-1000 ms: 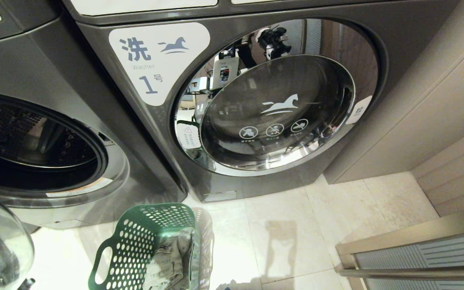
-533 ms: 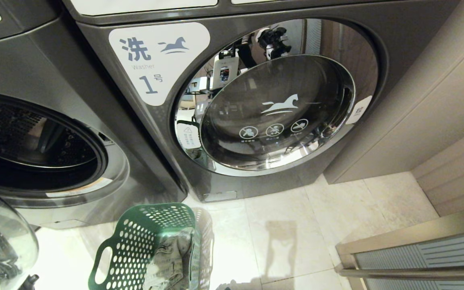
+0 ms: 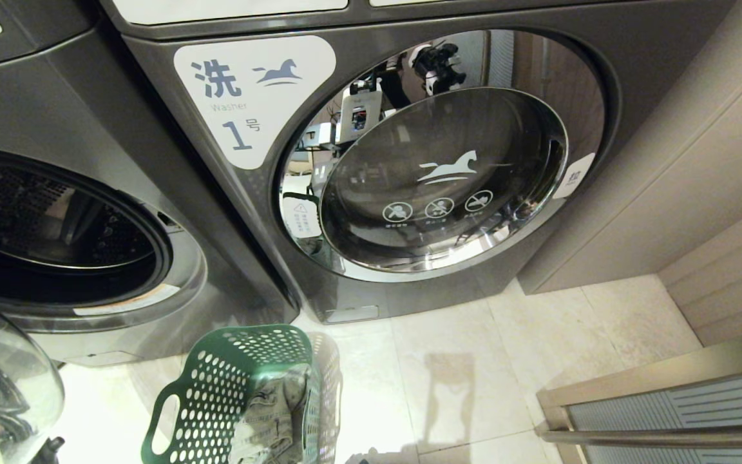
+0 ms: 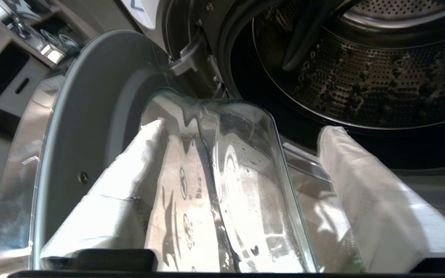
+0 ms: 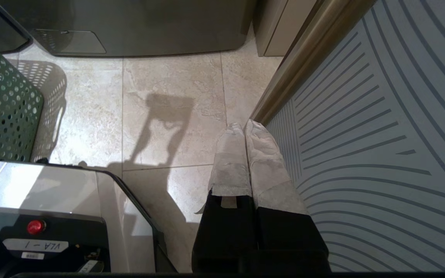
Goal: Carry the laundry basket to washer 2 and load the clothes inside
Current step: Open the lid of the washing machine
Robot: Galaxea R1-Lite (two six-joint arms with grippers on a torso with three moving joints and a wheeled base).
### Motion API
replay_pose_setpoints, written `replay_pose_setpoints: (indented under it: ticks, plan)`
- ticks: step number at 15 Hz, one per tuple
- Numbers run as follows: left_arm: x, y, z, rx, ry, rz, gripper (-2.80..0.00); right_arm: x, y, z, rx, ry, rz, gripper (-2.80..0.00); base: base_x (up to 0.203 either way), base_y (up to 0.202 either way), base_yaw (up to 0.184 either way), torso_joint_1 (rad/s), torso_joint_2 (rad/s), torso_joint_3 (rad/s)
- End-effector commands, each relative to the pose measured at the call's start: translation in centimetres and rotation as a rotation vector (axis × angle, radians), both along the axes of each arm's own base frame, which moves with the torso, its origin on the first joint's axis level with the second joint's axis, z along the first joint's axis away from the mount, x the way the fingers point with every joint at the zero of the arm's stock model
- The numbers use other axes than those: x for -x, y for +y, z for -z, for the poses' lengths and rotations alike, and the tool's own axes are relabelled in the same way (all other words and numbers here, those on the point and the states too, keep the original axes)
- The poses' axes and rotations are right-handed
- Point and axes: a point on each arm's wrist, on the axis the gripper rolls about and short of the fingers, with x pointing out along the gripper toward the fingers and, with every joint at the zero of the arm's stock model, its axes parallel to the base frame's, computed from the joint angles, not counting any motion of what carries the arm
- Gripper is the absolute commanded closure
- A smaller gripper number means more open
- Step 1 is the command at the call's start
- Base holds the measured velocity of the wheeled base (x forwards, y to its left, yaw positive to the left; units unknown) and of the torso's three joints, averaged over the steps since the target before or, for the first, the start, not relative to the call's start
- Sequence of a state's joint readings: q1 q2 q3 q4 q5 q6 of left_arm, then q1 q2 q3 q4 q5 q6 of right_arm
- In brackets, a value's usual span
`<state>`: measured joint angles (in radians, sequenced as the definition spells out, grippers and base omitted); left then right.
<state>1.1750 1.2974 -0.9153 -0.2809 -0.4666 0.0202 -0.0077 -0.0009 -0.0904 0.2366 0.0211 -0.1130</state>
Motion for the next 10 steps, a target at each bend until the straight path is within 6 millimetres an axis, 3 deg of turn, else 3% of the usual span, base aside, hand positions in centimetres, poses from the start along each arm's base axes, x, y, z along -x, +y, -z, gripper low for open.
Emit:
replay_pose_setpoints:
  ticks: [1,7,10]
  plan:
    - [0.0,-0.1,0.1,0.002,0.0,0.004,0.0,0.0,0.0,0.0,0.002,0.002,-0.001,0.0,0.0,0.0,0.0,0.0,0.0,0.0]
    - [0.3,0.3,0.4,0.034,-0.011,-0.032,0.0,0.0,0.0,0.0,0.002,0.002,-0.001,0.0,0.0,0.0,0.0,0.0,0.0,0.0]
    - [0.7,1.5,1.6,0.103,0.011,-0.103,0.0,0.0,0.0,0.0,0.001,0.002,-0.001,0.0,0.0,0.0,0.0,0.0,0.0,0.0]
